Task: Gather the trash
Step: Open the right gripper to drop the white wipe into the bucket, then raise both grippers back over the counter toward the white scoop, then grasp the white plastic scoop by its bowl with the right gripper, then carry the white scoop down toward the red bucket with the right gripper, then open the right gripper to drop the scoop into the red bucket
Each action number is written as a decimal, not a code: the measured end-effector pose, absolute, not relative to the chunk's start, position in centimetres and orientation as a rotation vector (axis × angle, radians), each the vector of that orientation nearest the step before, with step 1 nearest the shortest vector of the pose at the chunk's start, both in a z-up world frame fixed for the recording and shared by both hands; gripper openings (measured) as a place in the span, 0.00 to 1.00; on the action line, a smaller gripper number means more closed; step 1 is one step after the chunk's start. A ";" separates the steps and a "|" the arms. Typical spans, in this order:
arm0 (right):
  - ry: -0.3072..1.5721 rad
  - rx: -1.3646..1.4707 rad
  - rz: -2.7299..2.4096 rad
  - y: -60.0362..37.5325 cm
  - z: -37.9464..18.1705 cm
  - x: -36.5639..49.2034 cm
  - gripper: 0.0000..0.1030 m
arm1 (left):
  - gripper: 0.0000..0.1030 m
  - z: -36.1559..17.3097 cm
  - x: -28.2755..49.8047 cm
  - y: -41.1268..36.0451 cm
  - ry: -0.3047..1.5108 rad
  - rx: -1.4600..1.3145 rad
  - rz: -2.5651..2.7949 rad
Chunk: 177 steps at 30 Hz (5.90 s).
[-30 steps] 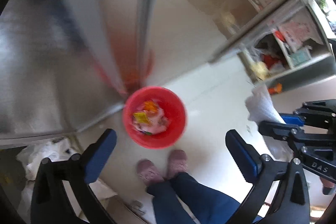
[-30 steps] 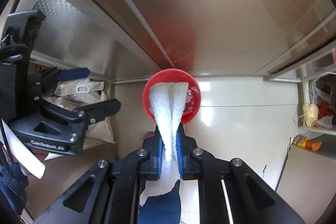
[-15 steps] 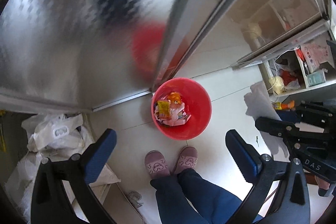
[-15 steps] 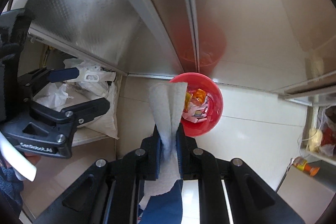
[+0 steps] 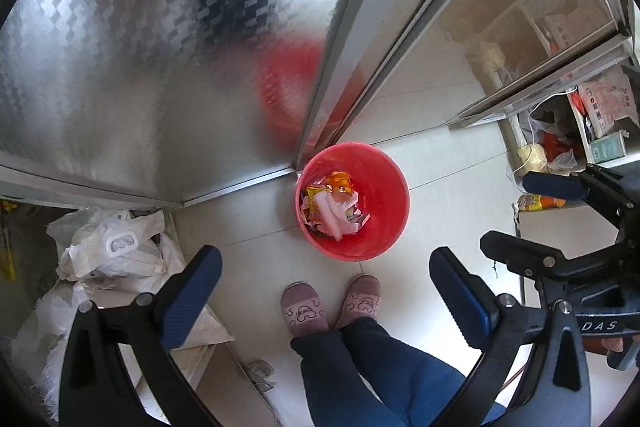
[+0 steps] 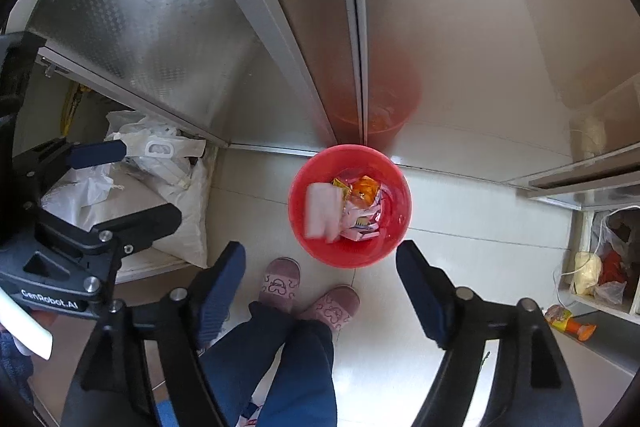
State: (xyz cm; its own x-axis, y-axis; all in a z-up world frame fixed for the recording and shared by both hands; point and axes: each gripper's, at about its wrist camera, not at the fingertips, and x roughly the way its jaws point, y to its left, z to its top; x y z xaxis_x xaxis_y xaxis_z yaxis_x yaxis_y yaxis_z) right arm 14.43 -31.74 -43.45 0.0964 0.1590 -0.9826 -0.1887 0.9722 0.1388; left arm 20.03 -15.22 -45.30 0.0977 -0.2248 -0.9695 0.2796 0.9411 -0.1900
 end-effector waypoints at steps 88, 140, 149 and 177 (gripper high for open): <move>1.410 -0.223 0.477 -5.8 -19.4 35.9 0.28 | 1.00 -21.3 38.0 13.4 1.364 -0.076 -0.093; 1.308 -0.023 0.313 -31.6 -16.2 11.2 0.27 | 1.00 -17.8 17.4 -14.5 1.316 0.095 -0.386; 1.402 -0.006 0.303 -30.6 -22.3 10.4 0.27 | 1.00 -24.2 16.9 -13.8 1.394 0.155 -0.377; 1.464 -0.106 0.366 -30.2 -53.1 13.7 0.27 | 1.00 -55.4 19.1 -16.0 1.458 0.104 -0.349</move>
State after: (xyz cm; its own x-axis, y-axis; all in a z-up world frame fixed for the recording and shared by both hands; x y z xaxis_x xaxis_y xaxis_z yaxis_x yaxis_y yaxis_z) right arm 13.72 -30.17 -53.13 0.0622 0.1777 -0.9821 -0.3056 0.9402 0.1507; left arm 19.13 -15.98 -55.40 0.0727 -0.1691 -0.9829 0.2946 0.9452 -0.1408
